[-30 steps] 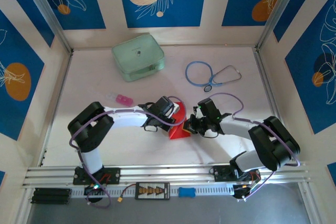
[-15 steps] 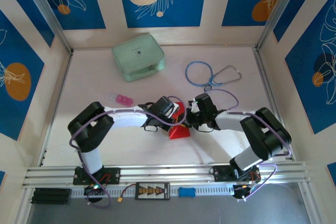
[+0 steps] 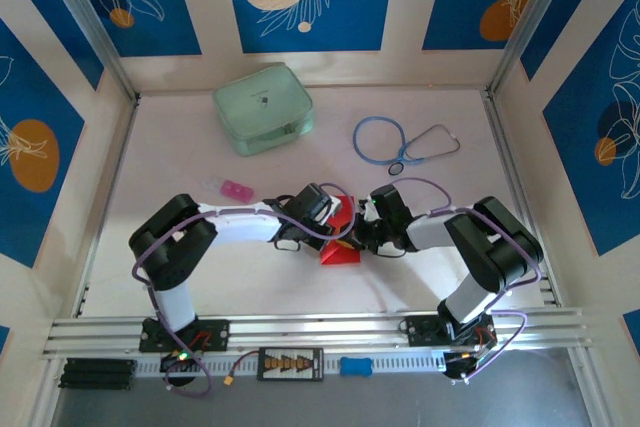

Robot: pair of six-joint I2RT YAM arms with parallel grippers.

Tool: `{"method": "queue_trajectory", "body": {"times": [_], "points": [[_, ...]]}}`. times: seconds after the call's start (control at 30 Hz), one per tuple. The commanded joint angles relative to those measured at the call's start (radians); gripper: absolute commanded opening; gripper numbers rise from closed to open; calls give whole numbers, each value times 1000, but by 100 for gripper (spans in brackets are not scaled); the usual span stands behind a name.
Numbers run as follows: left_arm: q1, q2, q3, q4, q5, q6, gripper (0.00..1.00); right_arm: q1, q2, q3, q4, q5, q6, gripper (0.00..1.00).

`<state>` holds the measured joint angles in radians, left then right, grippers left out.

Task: Fold a paper plane with a square sheet of paper (pick it up from the middle)
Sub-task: Fold the triangle a second time at the center of the table.

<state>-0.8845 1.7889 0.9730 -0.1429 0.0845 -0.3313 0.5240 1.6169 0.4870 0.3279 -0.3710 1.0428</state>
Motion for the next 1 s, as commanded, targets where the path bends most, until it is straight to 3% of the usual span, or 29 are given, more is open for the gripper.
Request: {"method": "queue_trajectory", "body": {"times": [0.0,0.3,0.7,0.97], "points": [[13,19,-18,-21,4,6,0,2,16,-24,-29,10,11,0],[14,13,-20,-28,2,8,0,-24,-102,89,-216,54,-52,0],[13,24,-13,-30,15,14,0,-22,-26,40,-266,184,-22,0],[13,18,-17,-30,13,14,0,-48,-108,99,-312,110,-63,0]]}}
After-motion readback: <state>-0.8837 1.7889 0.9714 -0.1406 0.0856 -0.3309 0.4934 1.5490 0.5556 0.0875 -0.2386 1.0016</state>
